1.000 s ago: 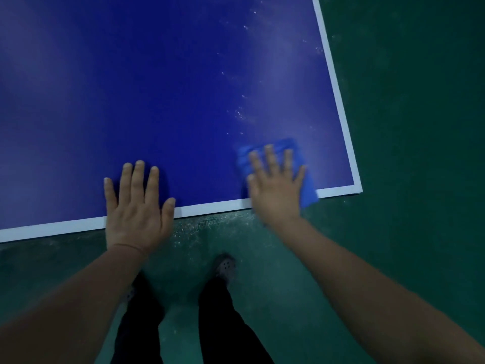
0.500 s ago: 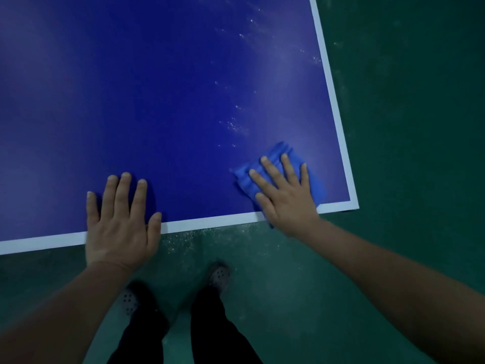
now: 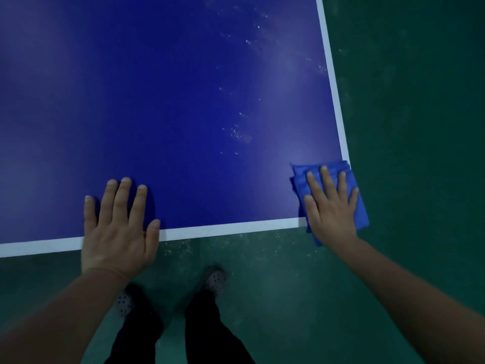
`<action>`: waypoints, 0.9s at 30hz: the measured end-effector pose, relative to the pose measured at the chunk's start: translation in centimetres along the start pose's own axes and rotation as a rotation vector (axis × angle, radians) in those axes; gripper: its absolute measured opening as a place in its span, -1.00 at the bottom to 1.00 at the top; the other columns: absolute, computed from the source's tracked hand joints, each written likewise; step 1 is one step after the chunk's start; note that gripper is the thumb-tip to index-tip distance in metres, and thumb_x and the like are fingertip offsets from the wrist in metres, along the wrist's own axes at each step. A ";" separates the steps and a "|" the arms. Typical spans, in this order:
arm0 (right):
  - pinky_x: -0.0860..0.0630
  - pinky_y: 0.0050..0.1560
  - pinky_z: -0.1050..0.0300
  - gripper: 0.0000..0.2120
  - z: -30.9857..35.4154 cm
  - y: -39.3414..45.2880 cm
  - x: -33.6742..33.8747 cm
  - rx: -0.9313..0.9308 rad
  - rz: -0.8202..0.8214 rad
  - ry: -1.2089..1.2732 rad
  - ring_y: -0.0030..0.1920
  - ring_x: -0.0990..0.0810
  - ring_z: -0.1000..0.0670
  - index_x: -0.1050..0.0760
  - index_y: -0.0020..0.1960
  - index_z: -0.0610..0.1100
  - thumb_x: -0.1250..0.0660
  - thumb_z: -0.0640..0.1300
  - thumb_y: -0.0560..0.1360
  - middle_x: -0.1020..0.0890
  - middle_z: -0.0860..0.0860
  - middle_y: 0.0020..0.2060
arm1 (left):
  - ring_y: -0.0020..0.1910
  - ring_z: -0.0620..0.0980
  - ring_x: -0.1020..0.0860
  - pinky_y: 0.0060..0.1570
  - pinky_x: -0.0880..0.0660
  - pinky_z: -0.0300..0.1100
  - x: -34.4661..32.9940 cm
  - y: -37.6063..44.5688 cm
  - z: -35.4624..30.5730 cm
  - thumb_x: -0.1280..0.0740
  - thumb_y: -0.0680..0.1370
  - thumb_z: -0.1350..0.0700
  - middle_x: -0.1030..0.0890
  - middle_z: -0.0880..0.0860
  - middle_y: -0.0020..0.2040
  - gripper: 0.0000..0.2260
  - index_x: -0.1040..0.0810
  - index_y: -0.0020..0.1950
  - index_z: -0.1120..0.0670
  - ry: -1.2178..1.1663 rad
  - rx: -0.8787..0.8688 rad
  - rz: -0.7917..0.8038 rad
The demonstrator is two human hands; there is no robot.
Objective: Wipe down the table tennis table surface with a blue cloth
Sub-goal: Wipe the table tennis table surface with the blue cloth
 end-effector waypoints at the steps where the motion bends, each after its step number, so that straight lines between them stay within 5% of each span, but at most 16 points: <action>1: 0.14 0.52 -0.37 -0.40 0.1 1.8 0.6 0.004 -0.003 0.004 0.61 0.09 -0.17 -0.05 0.61 0.17 0.21 0.25 0.60 -0.06 0.06 0.62 | 0.57 0.27 -0.13 0.51 0.03 0.29 0.0 0.0 -0.1 0.04 0.62 -0.17 -0.21 0.27 0.57 -0.36 -0.23 0.57 0.22 0.003 -0.004 -0.002; 8: 0.15 0.52 -0.39 -0.47 1.3 16.1 5.0 -0.067 -0.096 0.103 0.61 0.15 -0.16 0.03 0.62 0.17 0.10 0.17 0.67 0.02 0.09 0.63 | 0.58 0.26 -0.09 0.52 0.07 0.26 -0.3 0.0 -0.1 0.03 0.62 -0.16 -0.18 0.27 0.58 -0.36 -0.21 0.58 0.21 0.030 -0.005 0.017; 16: 0.13 0.52 -0.37 -0.44 0.1 -2.7 -0.6 -0.077 -0.037 0.062 0.61 0.08 -0.19 0.00 0.61 0.16 0.16 0.21 0.63 -0.04 0.07 0.63 | 0.58 0.25 -0.09 0.52 0.06 0.27 -0.3 -0.2 0.1 0.04 0.62 -0.17 -0.18 0.26 0.58 -0.36 -0.21 0.58 0.21 0.009 0.000 0.034; 23: 0.24 0.51 -0.37 -0.48 5.4 5.5 1.4 -0.192 -0.032 0.157 0.61 0.23 -0.15 0.11 0.62 0.21 0.15 0.18 0.67 0.11 0.10 0.63 | 0.58 0.24 -0.11 0.52 0.01 0.30 -0.4 0.0 0.1 0.08 0.64 -0.19 -0.19 0.24 0.58 -0.35 -0.19 0.59 0.20 0.036 0.011 0.058; 27: 0.11 0.51 -0.42 -0.47 8.6 0.1 -0.2 -0.061 -0.082 0.055 0.61 0.10 -0.20 0.04 0.61 0.20 0.18 0.21 0.65 -0.01 0.06 0.63 | 0.58 0.24 -0.12 0.52 -0.01 0.31 -0.4 0.1 0.2 0.09 0.64 -0.19 -0.19 0.24 0.59 -0.36 -0.17 0.59 0.20 0.020 0.005 0.060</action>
Point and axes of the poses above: each hand's wrist, its own y-axis towards the middle knuckle, its own x-axis out of the back of the hand, z = x × y, the point moved 8 cm from there along y, towards the middle knuckle
